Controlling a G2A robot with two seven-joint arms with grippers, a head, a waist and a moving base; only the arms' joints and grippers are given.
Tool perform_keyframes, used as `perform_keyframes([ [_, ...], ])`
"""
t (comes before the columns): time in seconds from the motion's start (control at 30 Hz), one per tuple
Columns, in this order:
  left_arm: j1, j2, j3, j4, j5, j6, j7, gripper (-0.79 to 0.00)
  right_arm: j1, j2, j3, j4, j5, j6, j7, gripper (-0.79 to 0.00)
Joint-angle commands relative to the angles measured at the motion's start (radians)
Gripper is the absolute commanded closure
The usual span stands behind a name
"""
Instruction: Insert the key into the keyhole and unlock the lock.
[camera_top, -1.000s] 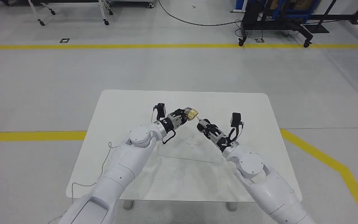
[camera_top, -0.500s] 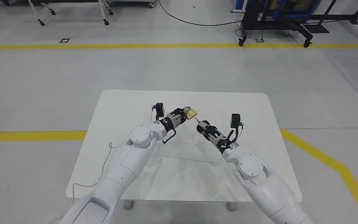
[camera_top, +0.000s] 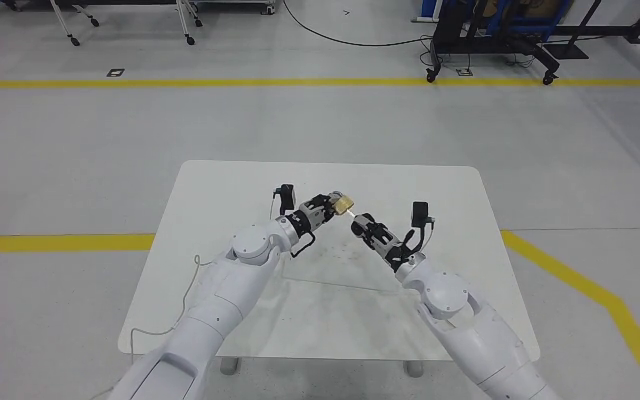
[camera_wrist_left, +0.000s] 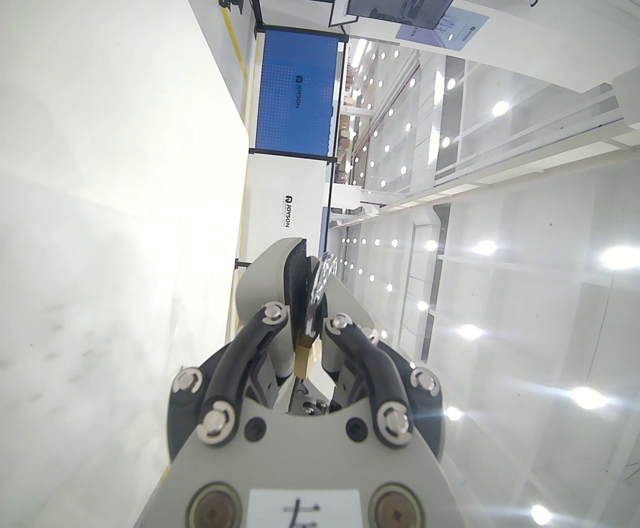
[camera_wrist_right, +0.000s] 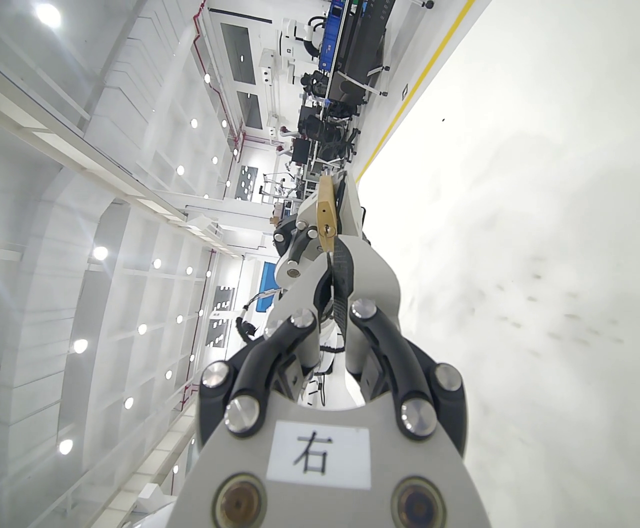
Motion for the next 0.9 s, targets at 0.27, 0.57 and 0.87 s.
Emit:
perform_keyframes([
  [0.27, 0.003, -0.003, -0.007, -0.001, 0.006, 0.002, -0.004, 0.0, -0.002, -0.009, 0.005, -0.002, -0.026, 0.019, -0.016, 0.0],
  [0.57, 0.005, -0.009, -0.022, 0.008, -0.016, 0.018, 0.04, 0.0, -0.007, -0.017, 0.014, -0.006, -0.042, 0.009, -0.032, 0.0],
  [0.87, 0.006, -0.016, -0.048, 0.022, -0.082, 0.058, 0.125, 0.0, -0.01, -0.02, 0.015, -0.009, -0.039, 0.006, -0.025, 0.0],
])
